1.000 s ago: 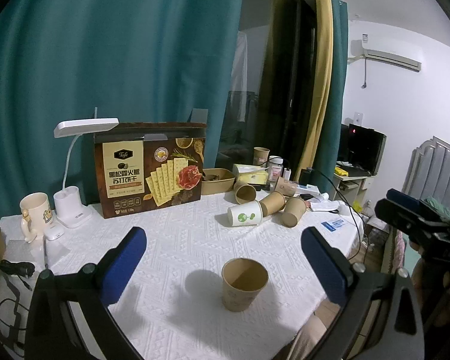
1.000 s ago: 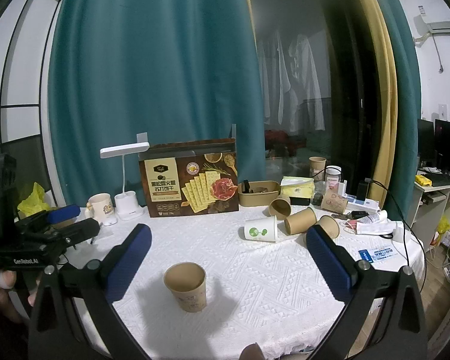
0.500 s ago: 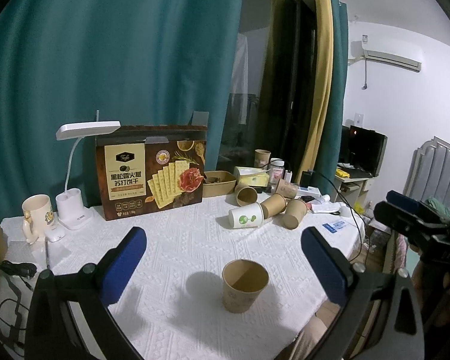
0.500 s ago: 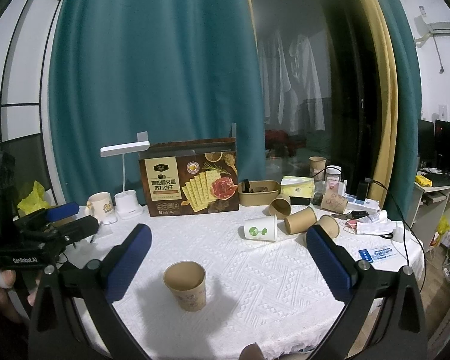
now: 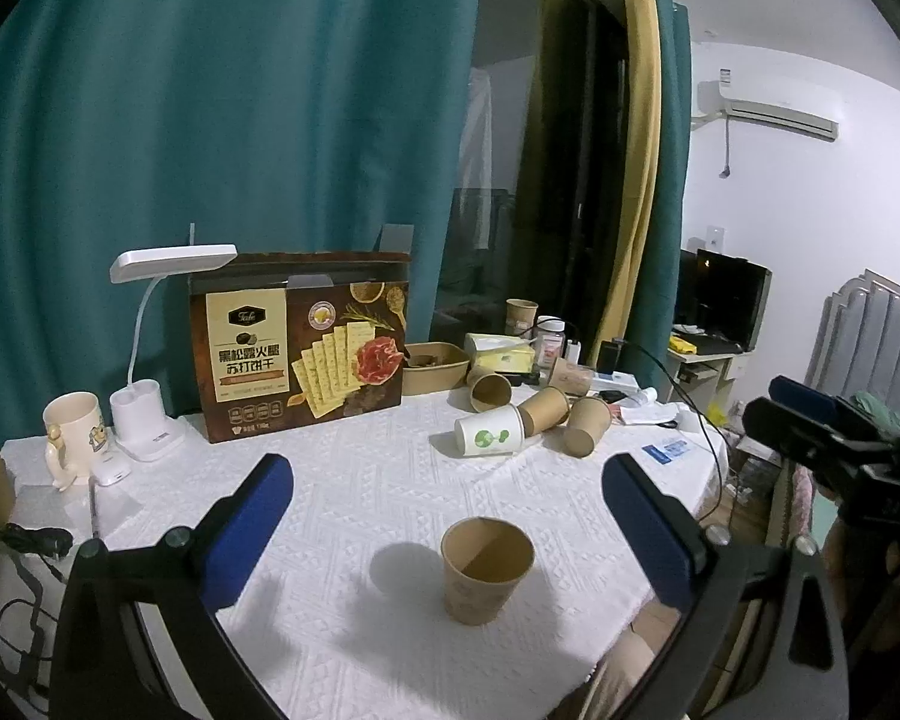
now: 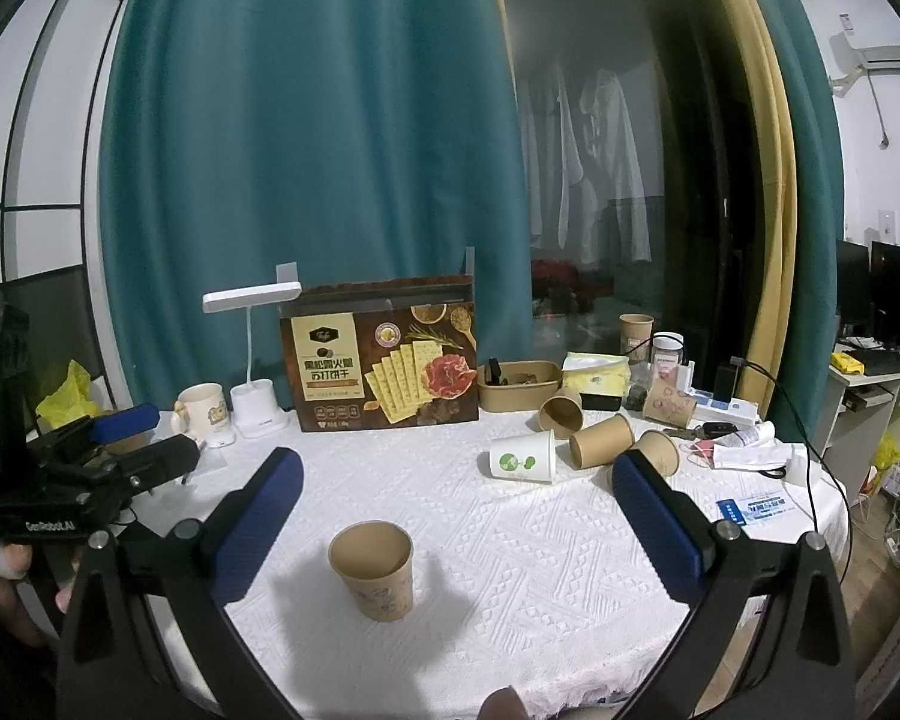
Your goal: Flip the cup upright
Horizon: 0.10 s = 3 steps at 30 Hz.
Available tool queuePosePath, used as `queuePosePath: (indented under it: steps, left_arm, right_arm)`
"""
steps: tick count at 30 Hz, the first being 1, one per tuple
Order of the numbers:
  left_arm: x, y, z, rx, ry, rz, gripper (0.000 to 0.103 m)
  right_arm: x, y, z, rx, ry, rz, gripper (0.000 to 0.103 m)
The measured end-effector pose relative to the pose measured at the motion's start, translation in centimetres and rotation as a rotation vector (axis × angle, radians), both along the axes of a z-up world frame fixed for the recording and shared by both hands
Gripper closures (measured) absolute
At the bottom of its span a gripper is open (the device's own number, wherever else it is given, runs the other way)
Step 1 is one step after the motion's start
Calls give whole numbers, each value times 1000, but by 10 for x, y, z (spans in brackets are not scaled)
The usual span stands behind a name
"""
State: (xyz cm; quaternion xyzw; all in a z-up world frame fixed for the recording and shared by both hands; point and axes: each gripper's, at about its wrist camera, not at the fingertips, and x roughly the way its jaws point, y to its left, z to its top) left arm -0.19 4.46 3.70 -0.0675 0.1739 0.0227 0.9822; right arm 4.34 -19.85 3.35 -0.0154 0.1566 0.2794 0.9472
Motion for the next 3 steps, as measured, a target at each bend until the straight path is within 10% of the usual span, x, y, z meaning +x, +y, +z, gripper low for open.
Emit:
queuePosePath:
  steps: [3]
  left_arm:
    - [0,0,0,0,-5,1,0]
  right_arm:
    - [0,0,0,1,1,3,1]
